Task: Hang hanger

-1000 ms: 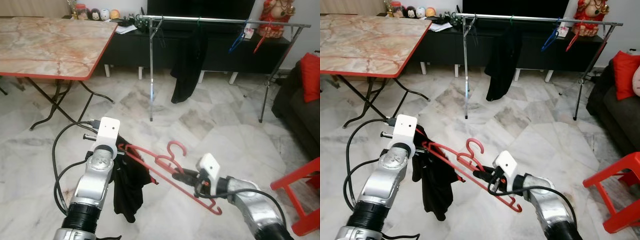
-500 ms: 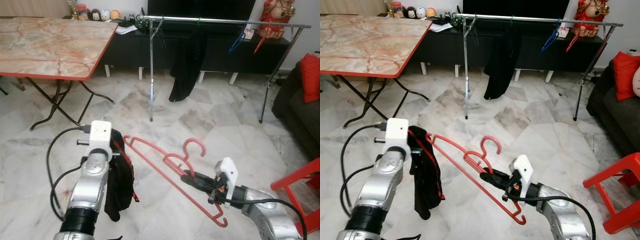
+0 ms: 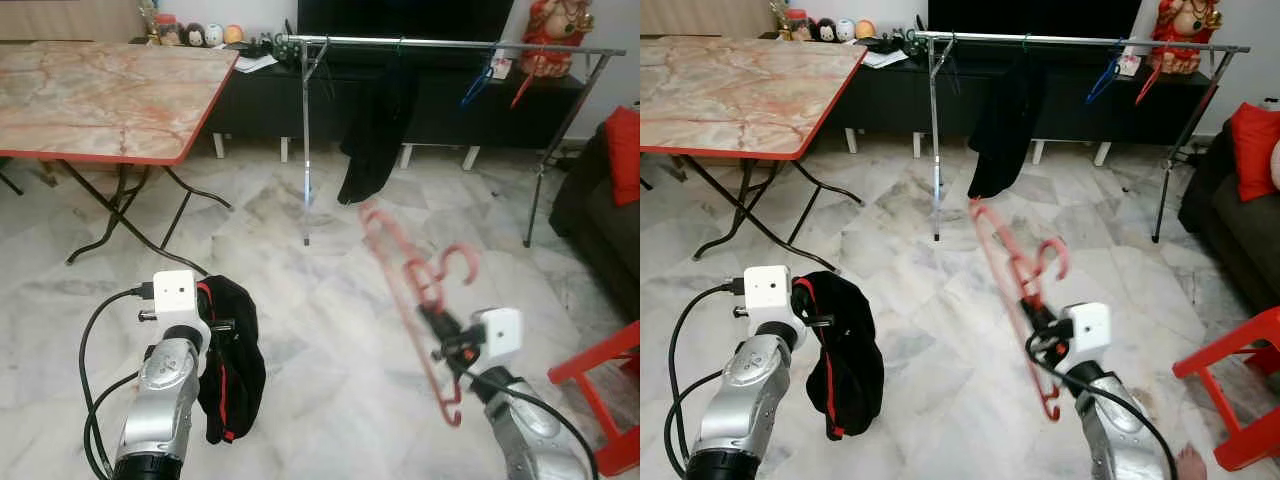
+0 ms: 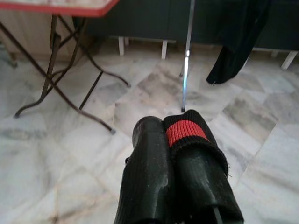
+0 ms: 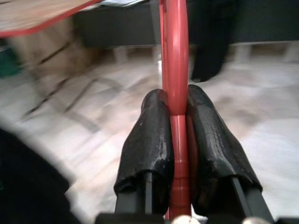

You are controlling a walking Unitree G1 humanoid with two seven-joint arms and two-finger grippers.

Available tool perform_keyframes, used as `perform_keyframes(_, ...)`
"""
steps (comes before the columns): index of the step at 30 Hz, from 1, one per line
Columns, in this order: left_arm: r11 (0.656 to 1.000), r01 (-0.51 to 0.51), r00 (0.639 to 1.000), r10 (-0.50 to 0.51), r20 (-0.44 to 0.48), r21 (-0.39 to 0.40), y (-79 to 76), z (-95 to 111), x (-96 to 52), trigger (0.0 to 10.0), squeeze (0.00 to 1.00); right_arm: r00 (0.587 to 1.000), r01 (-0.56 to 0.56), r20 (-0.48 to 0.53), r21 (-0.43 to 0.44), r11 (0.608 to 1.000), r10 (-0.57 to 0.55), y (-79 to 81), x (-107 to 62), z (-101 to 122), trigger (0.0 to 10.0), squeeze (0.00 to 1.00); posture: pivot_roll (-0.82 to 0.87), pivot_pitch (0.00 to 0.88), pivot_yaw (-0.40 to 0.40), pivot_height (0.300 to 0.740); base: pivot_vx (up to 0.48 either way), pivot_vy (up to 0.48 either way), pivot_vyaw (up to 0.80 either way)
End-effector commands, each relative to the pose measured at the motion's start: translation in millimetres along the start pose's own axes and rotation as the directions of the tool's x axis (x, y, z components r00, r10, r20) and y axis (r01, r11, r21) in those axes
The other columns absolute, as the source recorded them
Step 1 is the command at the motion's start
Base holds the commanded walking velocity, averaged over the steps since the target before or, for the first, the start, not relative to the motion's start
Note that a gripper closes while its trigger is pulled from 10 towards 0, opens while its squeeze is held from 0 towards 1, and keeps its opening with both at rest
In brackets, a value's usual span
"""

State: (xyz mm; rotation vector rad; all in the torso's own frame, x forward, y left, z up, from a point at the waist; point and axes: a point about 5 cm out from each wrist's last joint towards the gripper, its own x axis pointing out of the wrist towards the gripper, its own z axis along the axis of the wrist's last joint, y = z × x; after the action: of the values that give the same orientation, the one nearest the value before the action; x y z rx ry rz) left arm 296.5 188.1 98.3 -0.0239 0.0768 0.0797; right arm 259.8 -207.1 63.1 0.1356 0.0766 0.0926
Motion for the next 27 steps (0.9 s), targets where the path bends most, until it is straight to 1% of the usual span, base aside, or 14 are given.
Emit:
perform_keyframes(1, 1.0, 0.022, 0.997, -0.021, 0.076, -0.004, 3.2, 13, 1.8, 10.0, 0.0, 0.992, 0.125, -0.007, -0.017, 0.992, -0.126, -3.8, -5.9, -9, 10.0, 0.0, -0.01, 0.0, -0.001, 0.74, 0.0, 0.0, 0.0)
perform_keyframes(3, 1.0, 0.029, 0.996, -0.029, 0.084, 0.0, 4.5, 14, 2.1, 10.0, 0.0, 0.991, 0.135, -0.011, -0.034, 0.99, -0.136, -0.8, -8.3, -12, 10.0, 0.0, -0.01, 0.0, 0.005, 0.74, 0.0, 0.0, 0.0)
perform_keyframes(4, 0.999, 0.033, 0.994, -0.034, 0.099, 0.012, 9.3, 16, 1.2, 10.0, 0.0, 0.987, 0.159, -0.006, -0.059, 0.986, -0.159, 3.1, -15.6, -15, 10.0, 0.0, -0.03, 0.0, 0.025, 0.74, 0.0, 0.0, 0.0)
perform_keyframes(5, 0.999, 0.029, 0.994, -0.031, 0.102, 0.015, 11.5, 16, 0.7, 10.0, 0.0, 0.986, 0.169, -0.003, -0.065, 0.984, -0.169, 3.4, -18.4, -16, 10.0, 0.0, -0.03, 0.0, 0.027, 0.74, 0.0, 0.0, 0.0)
perform_keyframes(8, 1.0, 0.022, 0.994, -0.022, 0.106, 0.005, 16.0, 15, -0.6, 10.0, 0.0, 0.975, 0.219, -0.006, -0.074, 0.973, -0.22, -0.2, -23.2, -20, 10.0, 0.0, -0.03, 0.0, 0.033, 0.74, 0.0, 0.0, 0.0)
perform_keyframes(9, 1.0, 0.015, 0.994, -0.016, 0.104, 0.009, 18.3, 14, -1.2, 10.0, 0.0, 0.971, 0.237, -0.004, -0.068, 0.969, -0.238, -1.9, -25.0, -21, 10.0, 0.0, -0.03, 0.0, 0.038, 0.74, 0.0, 0.0, 0.0)
perform_keyframes(10, 1.0, 0.013, 0.993, -0.016, 0.116, 0.026, 21.3, 15, -2.6, 10.0, 0.0, 0.966, 0.256, 0.002, -0.08, 0.963, -0.257, -1.6, -25.6, -21, 10.0, 0.0, -0.04, 0.0, 0.046, 0.74, 0.0, 0.0, 0.0)
perform_keyframes(15, 0.999, 0.019, 0.991, -0.022, 0.131, 0.028, 22.7, 16, -2.0, 10.0, 0.0, 0.952, 0.306, 0.015, -0.089, 0.948, -0.306, -2.7, -23.8, -21, 10.0, 0.0, -0.03, 0.0, 0.051, 0.74, 0.0, 0.0, 0.0)
perform_keyframes(16, 0.999, 0.019, 0.991, -0.022, 0.13, 0.025, 23.0, 15, -1.5, 10.0, 0.0, 0.948, 0.318, 0.014, -0.092, 0.944, -0.318, -4.4, -23.3, -22, 10.0, 0.0, -0.03, 0.0, 0.047, 0.74, 0.0, 0.0, 0.0)
perform_keyframes(17, 0.999, 0.017, 0.991, -0.02, 0.129, 0.03, 22.9, 13, -1.0, 10.0, 0.0, 0.935, 0.353, 0.013, -0.099, 0.93, -0.354, -9.2, -21.3, -22, 10.0, 0.0, -0.03, 0.0, 0.044, 0.74, 0.0, 0.0, 0.0)
perform_keyframes(19, 0.999, 0.025, 0.991, -0.028, 0.129, 0.024, 20.3, 11, -0.6, 10.0, 0.0, 0.931, 0.365, 0.022, -0.105, 0.925, -0.365, -11.0, -18.8, -19, 10.0, 0.0, -0.03, 0.0, 0.036, 0.74, 0.0, 0.0, 0.0)
perform_keyframes(22, 0.998, 0.044, 0.99, -0.05, 0.131, 0.047, 15.4, 9, 0.4, 10.0, 0.0, 0.931, 0.365, 0.046, -0.111, 0.924, -0.362, -12.9, -14.7, -13, 10.0, 0.0, -0.03, 0.0, 0.021, 0.74, 0.0, 0.0, 0.0)
perform_keyframes(27, 0.997, 0.037, 0.992, -0.045, 0.12, 0.069, 16.3, 0, -4.8, 10.0, 0.0, 0.936, 0.352, 0.04, -0.118, 0.929, -0.349, -11.6, -16.9, -16, 10.0, 0.0, -0.01, 0.0, 0.011, 0.74, 0.0, 0.0, 0.0)
